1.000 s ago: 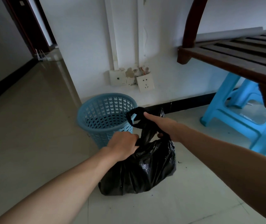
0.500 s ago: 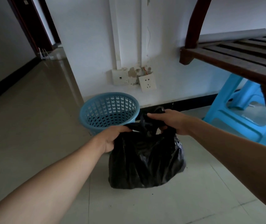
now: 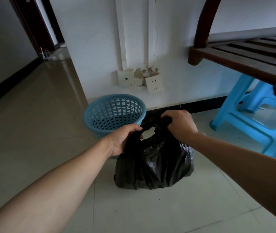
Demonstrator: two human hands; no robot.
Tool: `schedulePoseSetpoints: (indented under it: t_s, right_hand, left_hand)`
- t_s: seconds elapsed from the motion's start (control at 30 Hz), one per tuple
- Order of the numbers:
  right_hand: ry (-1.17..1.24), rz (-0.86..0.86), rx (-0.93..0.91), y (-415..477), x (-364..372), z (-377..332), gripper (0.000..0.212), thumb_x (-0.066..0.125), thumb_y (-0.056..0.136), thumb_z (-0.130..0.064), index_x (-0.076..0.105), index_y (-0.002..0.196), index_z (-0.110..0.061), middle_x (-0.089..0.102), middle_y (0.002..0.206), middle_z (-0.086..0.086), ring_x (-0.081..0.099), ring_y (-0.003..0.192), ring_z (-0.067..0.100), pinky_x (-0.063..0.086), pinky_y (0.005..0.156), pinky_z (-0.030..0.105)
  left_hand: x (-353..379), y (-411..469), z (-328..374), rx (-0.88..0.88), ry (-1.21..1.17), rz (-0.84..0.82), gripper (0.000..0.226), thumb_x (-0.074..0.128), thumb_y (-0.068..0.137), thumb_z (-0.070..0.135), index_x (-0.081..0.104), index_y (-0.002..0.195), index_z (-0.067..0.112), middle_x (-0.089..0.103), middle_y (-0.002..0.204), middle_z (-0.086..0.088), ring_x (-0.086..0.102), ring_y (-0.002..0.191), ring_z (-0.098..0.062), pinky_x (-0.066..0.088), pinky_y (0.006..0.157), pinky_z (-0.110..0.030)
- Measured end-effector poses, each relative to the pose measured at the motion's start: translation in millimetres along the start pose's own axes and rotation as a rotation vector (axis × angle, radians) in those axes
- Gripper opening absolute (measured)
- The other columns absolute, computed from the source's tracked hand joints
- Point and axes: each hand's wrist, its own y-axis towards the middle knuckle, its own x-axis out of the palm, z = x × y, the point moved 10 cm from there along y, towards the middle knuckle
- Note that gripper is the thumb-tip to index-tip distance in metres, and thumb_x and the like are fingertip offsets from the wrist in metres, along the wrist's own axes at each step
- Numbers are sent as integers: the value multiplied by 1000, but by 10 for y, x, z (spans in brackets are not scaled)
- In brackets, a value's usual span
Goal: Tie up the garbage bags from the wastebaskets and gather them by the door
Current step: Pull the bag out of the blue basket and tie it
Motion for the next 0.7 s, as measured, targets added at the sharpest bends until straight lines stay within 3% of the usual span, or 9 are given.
schedulePoseSetpoints:
  t_s: [0.13,0.27,0.37,0.47,0.53,0.7]
  right_hand:
    - [-148,104,-126,-37,-161,-69,24,63,76,-4,62,97,-16,68,82,3,59,72,32,36,60,31]
    - [-279,96,-79,-57,-157,47,20,60,78,-6,44,80,-17,48,63,0,43,58,29,22,52,29]
    - [-121,183,74,-22,-233,147,23,59,74,-3,40,73,-16,40,57,0,41,59,29,23,51,28]
    - [83,291,180,-38,-288,170,18,54,78,-3,42,69,-13,47,60,5,44,61,30,30,54,32]
    - [94,219,241,-60,-162,221,12,57,83,-12,49,74,-12,56,68,7,50,67,31,35,56,32]
    - [-162,-190,320,-243,345,540,25,58,91,-44,58,82,-21,60,81,3,62,82,30,42,66,31]
  left_hand:
    - [35,-12,4,-25,52,-57,38,52,83,47,64,77,12,60,69,-2,57,64,-17,44,70,-31]
    - [57,38,22,14,84,-83,29,68,73,43,63,83,16,58,80,-3,54,78,-20,40,82,-36]
    - [125,81,22,27,122,-103,34,74,74,34,63,98,13,61,90,-8,58,87,-23,44,84,-35]
    - [118,103,77,71,247,10,21,77,75,21,67,91,12,70,91,-7,66,88,-21,49,75,-29]
    - [63,125,58,72,312,86,15,76,77,17,68,89,15,71,91,-4,65,90,-19,47,74,-29]
    - [-105,160,-226,-58,388,111,16,71,82,26,70,93,14,70,98,-8,64,92,-21,47,79,-32]
